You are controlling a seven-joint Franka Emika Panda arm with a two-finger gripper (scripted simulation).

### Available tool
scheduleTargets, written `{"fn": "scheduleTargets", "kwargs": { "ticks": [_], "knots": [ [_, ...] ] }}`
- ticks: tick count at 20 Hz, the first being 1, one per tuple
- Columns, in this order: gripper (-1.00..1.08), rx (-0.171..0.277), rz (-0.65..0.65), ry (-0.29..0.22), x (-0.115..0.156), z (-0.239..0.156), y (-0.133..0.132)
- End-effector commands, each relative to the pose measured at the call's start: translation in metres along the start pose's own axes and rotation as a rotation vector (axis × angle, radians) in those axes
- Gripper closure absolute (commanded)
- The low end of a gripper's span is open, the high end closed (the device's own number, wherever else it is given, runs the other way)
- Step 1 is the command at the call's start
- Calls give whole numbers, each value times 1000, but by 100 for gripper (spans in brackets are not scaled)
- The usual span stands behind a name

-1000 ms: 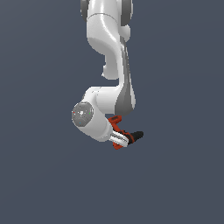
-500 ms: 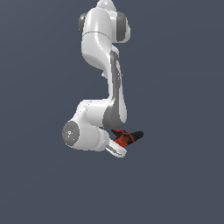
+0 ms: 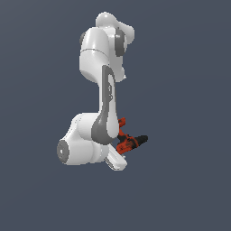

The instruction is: Pick up the object and move it to a goal position.

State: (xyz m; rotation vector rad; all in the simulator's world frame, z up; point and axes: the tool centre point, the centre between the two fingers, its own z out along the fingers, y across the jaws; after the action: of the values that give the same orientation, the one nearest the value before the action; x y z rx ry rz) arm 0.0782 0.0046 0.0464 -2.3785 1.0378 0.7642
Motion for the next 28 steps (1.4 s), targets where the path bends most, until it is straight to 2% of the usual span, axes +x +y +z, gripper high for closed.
{"fn": "scheduleTargets", "kwargs": {
  "ticks": [1,8,14,20,28],
  "knots": [
    [-100,23,34,-46,2,2,-1],
    [-100,74,107,-157,6,6,1],
    [-100,99,141,-218,6,7,4],
    [-100,110,156,-246,7,7,6],
    [-100,110,156,-245,6,9,6]
  ]
}}
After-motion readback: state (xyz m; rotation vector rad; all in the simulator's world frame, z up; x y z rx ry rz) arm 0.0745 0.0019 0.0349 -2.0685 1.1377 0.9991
